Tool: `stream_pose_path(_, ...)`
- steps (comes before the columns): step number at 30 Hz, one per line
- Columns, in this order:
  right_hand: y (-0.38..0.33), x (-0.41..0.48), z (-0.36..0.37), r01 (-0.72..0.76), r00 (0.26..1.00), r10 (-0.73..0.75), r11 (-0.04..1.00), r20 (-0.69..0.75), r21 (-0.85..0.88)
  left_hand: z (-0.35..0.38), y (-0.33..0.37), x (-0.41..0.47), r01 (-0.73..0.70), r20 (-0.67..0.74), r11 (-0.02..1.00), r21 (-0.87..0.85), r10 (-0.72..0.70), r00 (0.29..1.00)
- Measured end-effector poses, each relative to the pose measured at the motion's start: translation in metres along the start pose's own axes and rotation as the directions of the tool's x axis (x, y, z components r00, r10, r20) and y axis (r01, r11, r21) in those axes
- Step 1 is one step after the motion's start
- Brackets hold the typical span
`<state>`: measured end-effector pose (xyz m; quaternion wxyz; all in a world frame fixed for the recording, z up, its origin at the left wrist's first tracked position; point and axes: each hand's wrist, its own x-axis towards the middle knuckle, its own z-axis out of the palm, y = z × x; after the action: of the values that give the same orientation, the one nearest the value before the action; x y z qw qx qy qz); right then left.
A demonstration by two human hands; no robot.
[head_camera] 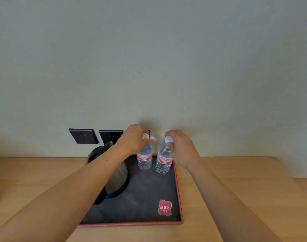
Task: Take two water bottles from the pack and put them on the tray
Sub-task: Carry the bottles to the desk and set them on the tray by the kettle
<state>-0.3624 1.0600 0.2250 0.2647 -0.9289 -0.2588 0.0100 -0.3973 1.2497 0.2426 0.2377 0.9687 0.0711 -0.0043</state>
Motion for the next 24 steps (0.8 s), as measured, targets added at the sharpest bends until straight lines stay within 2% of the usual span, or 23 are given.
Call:
stream_pose_path(4,-0.008,0.005,0.002,0.006,0.999,-0.005,1.000,0.041,-0.022,-0.003,-0.005,-0.003,-0.038,0.033,0.998,-0.049,0.040,0.999)
stream_pose_path(12,-0.019,0.013,0.008,-0.006,1.000,0.008,0.998,0.025,-0.068,0.002,-0.004,-0.004,0.008,-0.008,0.993,-0.119,-0.009,1.000)
stream_pose_path(19,-0.021,0.025,0.007,0.023,0.999,-0.019,0.995,0.039,-0.100,0.013,0.002,-0.003,0.078,-0.085,0.992,-0.101,-0.087,0.993)
stream_pose_path(24,-0.016,0.026,0.008,0.066,0.996,-0.060,0.994,0.061,-0.087,0.018,0.004,-0.004,0.075,-0.130,0.995,-0.070,-0.083,0.988)
